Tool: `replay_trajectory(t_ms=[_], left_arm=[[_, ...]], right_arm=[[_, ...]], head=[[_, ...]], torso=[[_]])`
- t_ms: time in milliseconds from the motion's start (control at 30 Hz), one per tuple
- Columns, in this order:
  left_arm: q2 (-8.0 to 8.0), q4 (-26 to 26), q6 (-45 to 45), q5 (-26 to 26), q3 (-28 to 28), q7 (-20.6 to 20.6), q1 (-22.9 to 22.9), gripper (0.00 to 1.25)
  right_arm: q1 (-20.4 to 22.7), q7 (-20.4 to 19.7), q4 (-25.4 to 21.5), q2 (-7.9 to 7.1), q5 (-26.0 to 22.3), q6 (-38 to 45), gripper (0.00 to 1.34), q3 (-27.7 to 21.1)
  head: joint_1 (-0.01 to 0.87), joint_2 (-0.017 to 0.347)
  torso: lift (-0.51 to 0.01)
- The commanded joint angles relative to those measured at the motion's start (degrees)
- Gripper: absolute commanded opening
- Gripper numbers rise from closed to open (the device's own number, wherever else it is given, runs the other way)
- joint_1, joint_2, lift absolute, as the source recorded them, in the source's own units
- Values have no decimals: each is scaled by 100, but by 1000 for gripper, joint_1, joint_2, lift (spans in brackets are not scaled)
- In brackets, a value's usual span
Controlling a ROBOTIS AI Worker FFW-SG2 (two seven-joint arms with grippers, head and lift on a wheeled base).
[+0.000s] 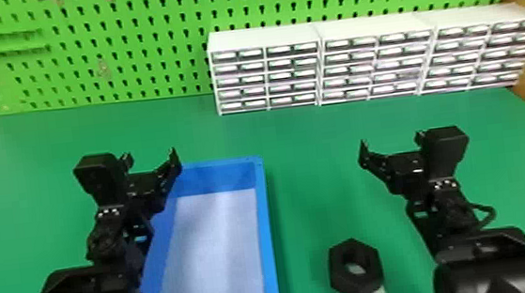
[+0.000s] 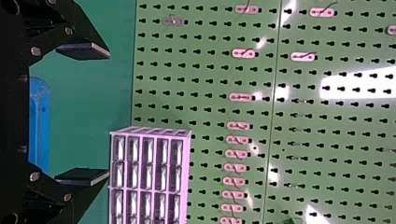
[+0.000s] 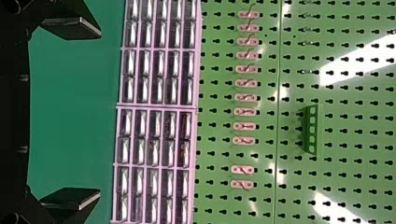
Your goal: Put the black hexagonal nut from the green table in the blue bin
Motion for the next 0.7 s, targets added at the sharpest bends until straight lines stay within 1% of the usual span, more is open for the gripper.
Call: replay_trajectory(t_ms=[0,667], left_arm=[[-1,-1,1,0,0,4,3,888],[-1,-10,1,0,8,21,-15,887]], right_arm=[[-14,-7,1,-4,0,0,1227,0],[-49,2,1,-30,0,0,1227,-9]], head=[[686,51],[686,51]], torso=[[-96],[-96]])
